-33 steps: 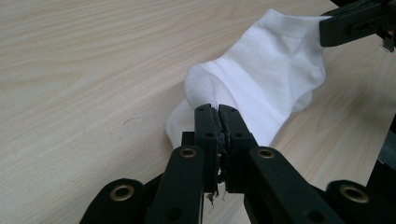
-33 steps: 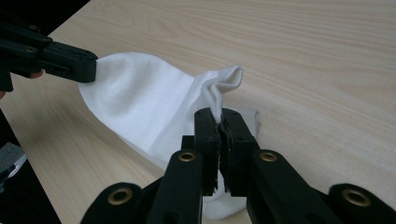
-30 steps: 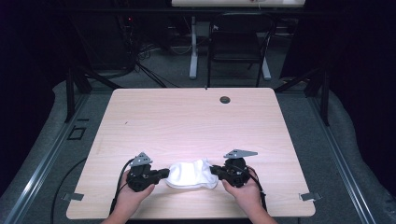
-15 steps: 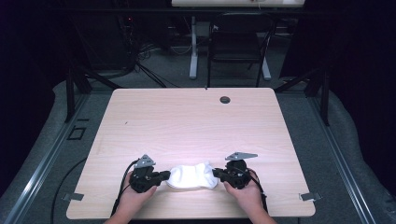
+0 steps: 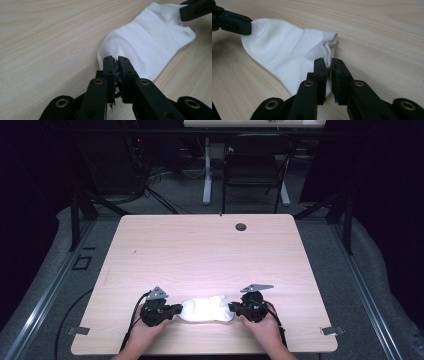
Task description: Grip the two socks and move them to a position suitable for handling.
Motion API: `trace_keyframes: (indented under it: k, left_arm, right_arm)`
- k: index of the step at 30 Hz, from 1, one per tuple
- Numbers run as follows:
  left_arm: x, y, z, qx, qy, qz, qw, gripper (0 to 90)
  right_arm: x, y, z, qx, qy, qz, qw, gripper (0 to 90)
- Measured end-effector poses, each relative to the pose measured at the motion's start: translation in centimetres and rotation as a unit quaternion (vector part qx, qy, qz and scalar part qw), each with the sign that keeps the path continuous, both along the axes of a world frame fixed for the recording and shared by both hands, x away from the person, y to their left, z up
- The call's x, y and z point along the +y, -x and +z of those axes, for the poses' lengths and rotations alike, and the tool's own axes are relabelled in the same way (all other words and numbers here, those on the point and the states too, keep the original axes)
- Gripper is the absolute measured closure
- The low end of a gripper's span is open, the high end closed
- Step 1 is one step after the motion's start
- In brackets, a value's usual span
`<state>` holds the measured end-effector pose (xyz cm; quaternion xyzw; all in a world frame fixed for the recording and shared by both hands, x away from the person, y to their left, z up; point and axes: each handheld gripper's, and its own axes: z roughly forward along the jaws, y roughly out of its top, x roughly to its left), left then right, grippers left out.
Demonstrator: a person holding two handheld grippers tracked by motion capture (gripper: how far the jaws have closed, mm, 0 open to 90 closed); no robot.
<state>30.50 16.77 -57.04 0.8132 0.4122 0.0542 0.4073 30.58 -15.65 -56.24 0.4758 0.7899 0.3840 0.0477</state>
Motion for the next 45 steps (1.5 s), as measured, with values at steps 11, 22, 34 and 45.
trace_keyframes:
  k: [11,22,34,45]
  left_arm:
    - [0.6,0.5,1.9,-0.023,0.052,-0.001,0.9984,73.4]
    - [-0.8,0.5,0.4,-0.016,-0.001,-0.022,0.9996,68.2]
    - [-0.8,0.4,-0.4,-0.011,-0.009,-0.026,0.9995,66.4]
    - [-0.8,0.2,-0.7,-0.014,-0.011,-0.020,0.9996,66.2]
  right_arm:
    - [0.3,1.1,1.7,-0.075,-0.029,0.009,0.9967,71.7]
    - [1.5,0.6,0.0,-0.048,0.018,0.034,0.9981,70.7]
    - [1.3,0.3,-0.9,-0.028,0.042,0.029,0.9983,72.1]
    - [1.3,0.2,-1.1,-0.022,0.034,0.023,0.9989,72.4]
